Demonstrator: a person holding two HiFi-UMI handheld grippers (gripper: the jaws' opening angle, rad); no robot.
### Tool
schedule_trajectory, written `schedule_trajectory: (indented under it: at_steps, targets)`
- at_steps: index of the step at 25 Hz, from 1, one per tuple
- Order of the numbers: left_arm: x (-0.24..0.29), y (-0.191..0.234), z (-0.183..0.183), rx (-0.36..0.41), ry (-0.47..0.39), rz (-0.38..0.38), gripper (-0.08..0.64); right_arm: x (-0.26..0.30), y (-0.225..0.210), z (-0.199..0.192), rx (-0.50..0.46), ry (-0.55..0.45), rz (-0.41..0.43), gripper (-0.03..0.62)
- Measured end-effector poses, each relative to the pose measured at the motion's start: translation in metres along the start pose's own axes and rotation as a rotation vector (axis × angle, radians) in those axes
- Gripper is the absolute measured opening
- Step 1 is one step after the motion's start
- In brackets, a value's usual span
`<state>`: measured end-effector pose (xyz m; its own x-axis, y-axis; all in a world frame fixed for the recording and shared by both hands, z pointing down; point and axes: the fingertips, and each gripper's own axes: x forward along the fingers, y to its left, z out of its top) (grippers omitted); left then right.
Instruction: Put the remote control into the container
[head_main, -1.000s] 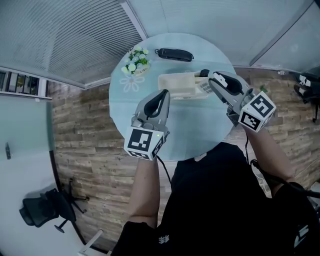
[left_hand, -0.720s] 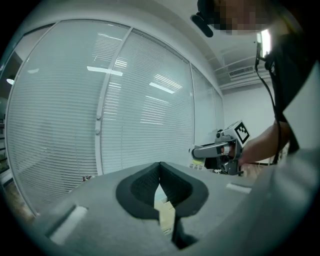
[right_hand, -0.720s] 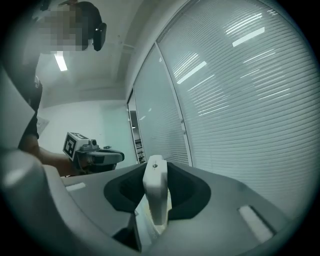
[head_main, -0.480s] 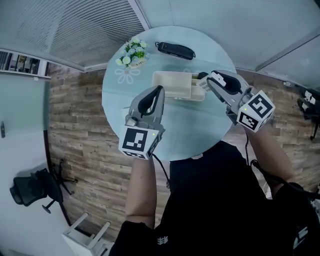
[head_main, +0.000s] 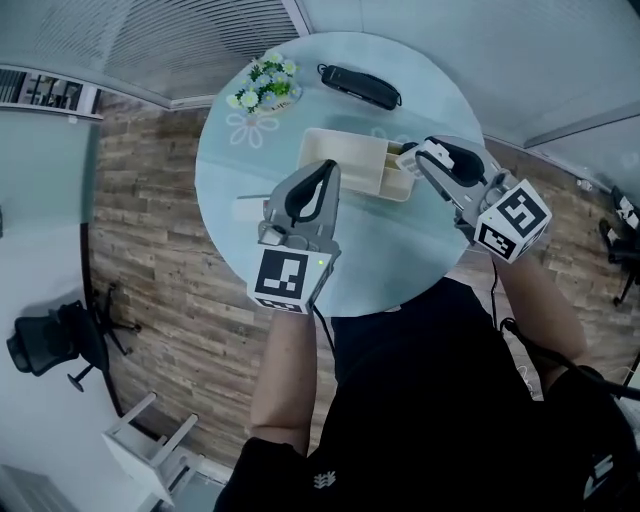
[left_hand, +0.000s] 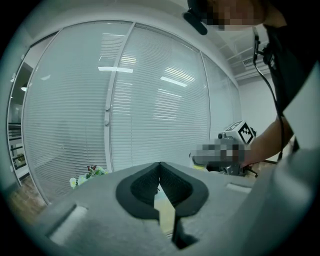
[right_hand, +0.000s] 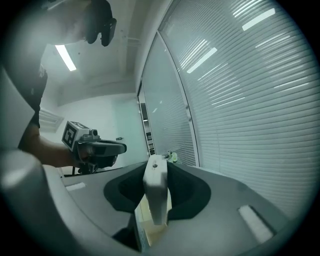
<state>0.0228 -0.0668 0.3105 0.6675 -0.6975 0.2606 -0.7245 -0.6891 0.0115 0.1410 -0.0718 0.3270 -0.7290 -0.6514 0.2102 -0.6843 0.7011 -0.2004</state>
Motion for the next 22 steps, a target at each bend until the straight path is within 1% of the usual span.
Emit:
schedule_trajectory:
  at_steps: [5, 16, 18, 22]
  targets:
    - [0.005, 0.003, -0.009, -0.012, 0.002, 0.034, 0.002, 0.007, -0.008, -0.013, 0.0, 0.013, 0.024, 0.106]
    - [0.012, 0.009, -0.037, -0.032, 0.031, 0.07, 0.002, 0.028, -0.018, -0.049, -0.024, 0.052, 0.076, 0.106]
    - [0.012, 0.01, -0.037, -0.041, 0.014, 0.071, 0.002, 0.031, -0.019, -0.053, -0.031, 0.058, 0.079, 0.106]
    - [0.015, 0.005, -0.039, -0.026, 0.009, 0.051, 0.002, 0.035, -0.022, -0.06, -0.062, 0.074, 0.087, 0.106]
